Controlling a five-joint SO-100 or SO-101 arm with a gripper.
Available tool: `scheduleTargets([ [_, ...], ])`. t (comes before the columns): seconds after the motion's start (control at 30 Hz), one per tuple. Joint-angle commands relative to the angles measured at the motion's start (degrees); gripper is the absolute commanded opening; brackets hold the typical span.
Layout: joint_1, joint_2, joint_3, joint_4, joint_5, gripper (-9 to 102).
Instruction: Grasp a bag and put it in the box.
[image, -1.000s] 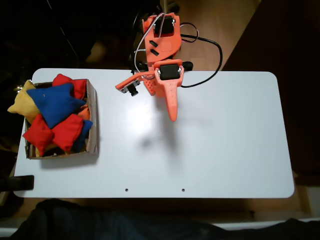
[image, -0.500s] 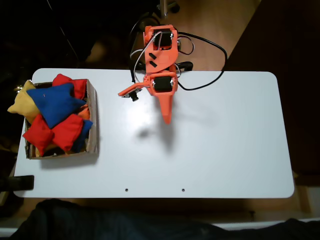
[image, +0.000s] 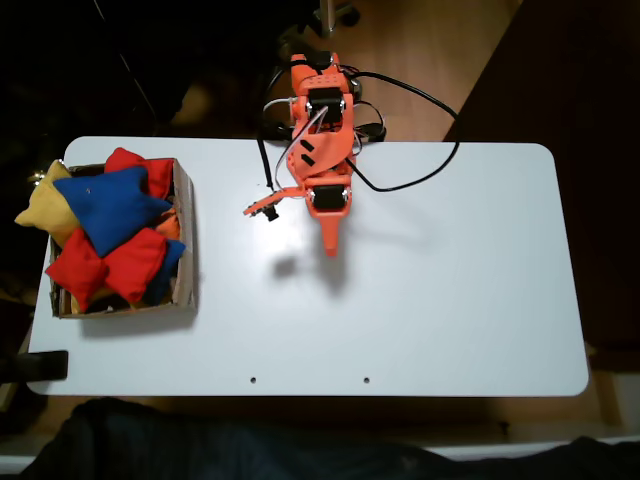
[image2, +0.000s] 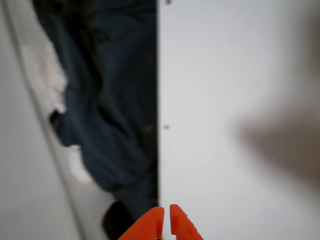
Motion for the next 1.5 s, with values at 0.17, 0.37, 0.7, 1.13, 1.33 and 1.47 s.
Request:
scheduleTargets([
  [0.17,-0.09,0.44,4.04,1.32,-2.11,0],
  [0.37,-1.05,0.44,5.54,4.92,-3.43,0],
  [0.7,-0.35,0.44,6.94,8.0,-2.37,0],
  [1.13,-0.18,0.44,5.45,14.24,-0.62,0],
  [1.33,0.09,0.44,5.36,14.77,-0.44,0],
  [1.47,0.09,0.44,5.36,14.77,-0.44,0],
])
